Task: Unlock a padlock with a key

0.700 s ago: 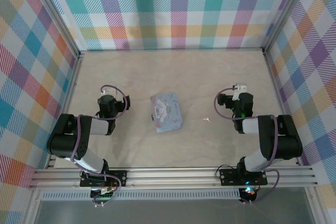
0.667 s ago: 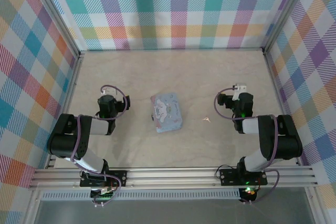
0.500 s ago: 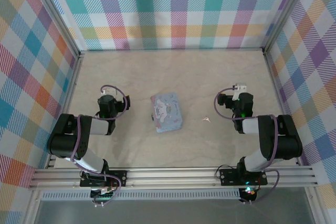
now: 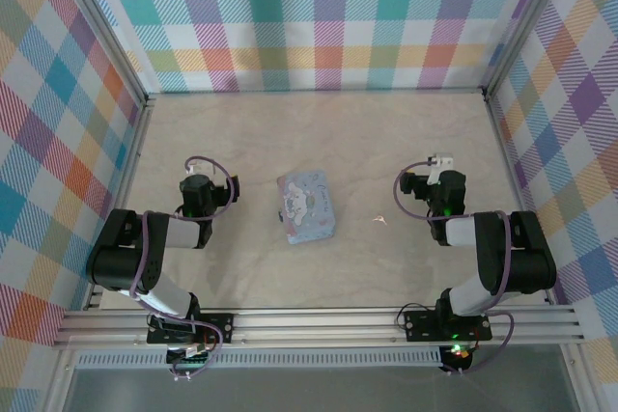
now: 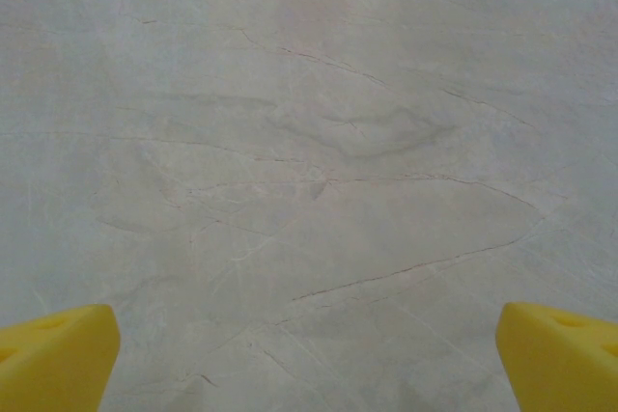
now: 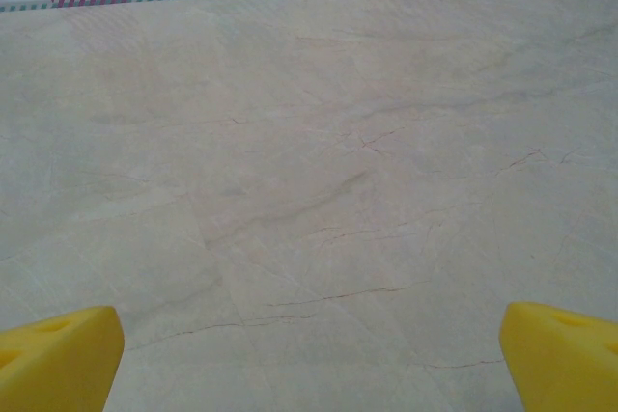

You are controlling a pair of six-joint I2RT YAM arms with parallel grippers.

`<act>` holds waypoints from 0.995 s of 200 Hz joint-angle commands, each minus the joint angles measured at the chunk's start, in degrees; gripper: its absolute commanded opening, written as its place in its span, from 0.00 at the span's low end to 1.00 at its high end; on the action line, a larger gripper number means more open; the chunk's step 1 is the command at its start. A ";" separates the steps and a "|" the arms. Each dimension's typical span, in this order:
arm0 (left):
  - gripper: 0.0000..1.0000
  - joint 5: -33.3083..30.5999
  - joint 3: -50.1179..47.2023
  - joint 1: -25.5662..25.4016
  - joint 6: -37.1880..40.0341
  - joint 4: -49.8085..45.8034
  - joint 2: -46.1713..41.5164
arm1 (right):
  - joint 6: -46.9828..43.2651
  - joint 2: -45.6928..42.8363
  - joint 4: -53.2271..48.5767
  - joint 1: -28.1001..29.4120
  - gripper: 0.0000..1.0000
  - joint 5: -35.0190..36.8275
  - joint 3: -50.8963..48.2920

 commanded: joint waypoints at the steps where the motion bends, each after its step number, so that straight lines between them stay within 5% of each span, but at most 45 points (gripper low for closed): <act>1: 1.00 0.46 0.69 0.74 0.30 1.03 -0.48 | -0.09 0.19 0.31 -0.44 1.00 -1.15 1.16; 25: 1.00 -0.42 0.96 0.81 -0.03 0.59 -1.03 | 0.43 -2.19 -2.60 -0.37 1.00 0.45 1.88; 48: 1.00 -2.90 7.24 0.79 -0.94 -14.07 -5.72 | 1.68 -10.05 -19.45 -0.35 1.00 2.41 7.30; 85: 1.00 -2.22 12.48 0.78 -2.89 -25.04 -11.98 | 8.30 -18.79 -30.12 -0.39 1.00 -0.46 11.43; 124: 1.00 3.59 20.71 0.98 -20.58 -39.97 -15.77 | 24.58 -26.52 -44.26 -0.48 1.00 -9.46 16.77; 138: 1.00 11.32 25.32 1.36 -22.31 -45.16 -13.55 | 36.74 -28.72 -51.12 -0.79 1.00 -9.50 17.47; 167: 1.00 26.49 33.54 0.55 -21.44 -53.01 -7.07 | 37.56 -28.70 -52.04 -0.27 1.00 -28.04 18.19; 199: 0.98 34.74 37.76 -2.51 -20.16 -56.00 -2.24 | 37.50 -32.98 -58.30 5.90 0.95 -29.91 16.43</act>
